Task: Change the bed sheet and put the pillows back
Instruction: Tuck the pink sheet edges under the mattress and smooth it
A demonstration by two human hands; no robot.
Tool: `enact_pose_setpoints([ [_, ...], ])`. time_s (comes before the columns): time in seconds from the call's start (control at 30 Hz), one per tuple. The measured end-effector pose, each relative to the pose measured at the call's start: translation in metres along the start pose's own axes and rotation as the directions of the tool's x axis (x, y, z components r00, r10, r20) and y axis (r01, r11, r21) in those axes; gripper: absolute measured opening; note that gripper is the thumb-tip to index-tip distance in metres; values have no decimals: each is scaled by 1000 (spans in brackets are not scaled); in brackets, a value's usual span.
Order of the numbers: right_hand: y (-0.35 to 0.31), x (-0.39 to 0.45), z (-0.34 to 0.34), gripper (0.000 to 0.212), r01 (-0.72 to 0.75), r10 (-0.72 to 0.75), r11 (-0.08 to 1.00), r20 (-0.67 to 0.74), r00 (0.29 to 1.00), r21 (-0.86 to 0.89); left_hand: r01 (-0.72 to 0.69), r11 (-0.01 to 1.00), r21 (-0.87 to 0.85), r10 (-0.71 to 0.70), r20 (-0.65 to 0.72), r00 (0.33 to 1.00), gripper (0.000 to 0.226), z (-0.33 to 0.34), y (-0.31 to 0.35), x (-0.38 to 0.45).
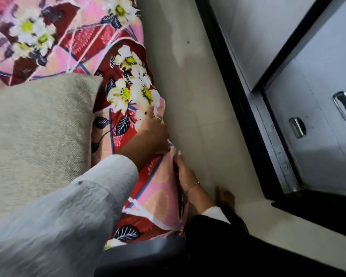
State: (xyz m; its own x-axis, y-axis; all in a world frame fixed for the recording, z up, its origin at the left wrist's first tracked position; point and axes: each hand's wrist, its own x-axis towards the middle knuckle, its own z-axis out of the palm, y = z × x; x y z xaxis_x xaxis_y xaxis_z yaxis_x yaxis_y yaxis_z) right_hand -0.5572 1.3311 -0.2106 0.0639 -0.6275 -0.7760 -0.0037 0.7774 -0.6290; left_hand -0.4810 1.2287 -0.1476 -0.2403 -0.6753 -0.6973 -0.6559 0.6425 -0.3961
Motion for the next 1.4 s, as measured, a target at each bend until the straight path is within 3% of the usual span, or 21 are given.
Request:
enact_pose_setpoints([
  [0.07,-16,5,-1,69,-57,58,998,20,998,-40,-11,998,69,9,31,999,55,-2,5,7],
  [0.17,-24,8,-5,50,-8,8,999,2,1000,-33,-59,983,176,40,105,994,48,-7,18,12],
  [0.23,-29,9,-1,47,29,-28,998,-20,999,55,-64,979,194,44,106,993,45,-7,20,19],
  [0.33,-35,21,-1,61,-122,115,980,49,992,159,-88,990,114,56,259,964,44,-16,24,31],
  [0.43,-44,33,-15,42,-189,184,981,92,979,42,222,950,-221,-121,395,911,40,27,52,60],
  [0.47,-44,36,-20,39,-184,184,983,91,979,-3,362,829,-426,-149,456,877,45,29,46,58],
  [0.5,-48,37,-25,37,-136,144,982,56,988,-128,442,787,-430,-254,427,868,50,30,39,61],
  [0.57,-57,43,-34,32,6,-15,914,-20,1000,-405,136,954,-265,4,468,884,46,26,34,64],
  [0.6,-65,46,-38,30,33,-60,889,-45,997,-456,21,975,-219,66,382,922,38,20,33,72],
  [0.63,-75,49,-42,29,59,-93,890,-54,994,-452,-64,919,-390,199,316,928,32,8,28,68],
  [0.67,-85,52,-45,29,71,-114,895,-71,991,-440,-91,862,-499,224,212,951,27,-4,16,66],
  [0.77,-132,57,-52,33,123,-166,914,-79,983,-387,54,686,-725,-46,31,998,23,-16,-6,72],
  [0.83,-161,61,-53,35,167,-197,924,-56,979,-345,105,624,-774,-222,-46,974,22,-29,-23,75],
  [0.97,-223,80,-37,25,269,-273,893,40,961,-362,225,650,-725,-463,-144,874,24,-69,-97,85],
  [1.13,-299,142,-5,19,303,-277,851,125,953,-428,313,632,-709,-608,-203,768,36,-82,-209,117],
  [1.2,-328,182,13,30,273,-248,846,116,962,-457,318,590,-742,-641,-190,744,43,-76,-255,136],
  [1.27,-352,221,35,43,160,-144,907,70,987,-389,339,517,-786,-686,-143,713,49,-65,-298,155],
  [1.33,-373,248,52,53,-3,10,960,25,1000,-279,354,480,-803,-675,-81,733,54,-55,-324,165],
  [1.4,-390,272,66,54,-114,122,988,74,990,-101,335,455,-825,-647,-48,761,66,-40,-346,179],
])
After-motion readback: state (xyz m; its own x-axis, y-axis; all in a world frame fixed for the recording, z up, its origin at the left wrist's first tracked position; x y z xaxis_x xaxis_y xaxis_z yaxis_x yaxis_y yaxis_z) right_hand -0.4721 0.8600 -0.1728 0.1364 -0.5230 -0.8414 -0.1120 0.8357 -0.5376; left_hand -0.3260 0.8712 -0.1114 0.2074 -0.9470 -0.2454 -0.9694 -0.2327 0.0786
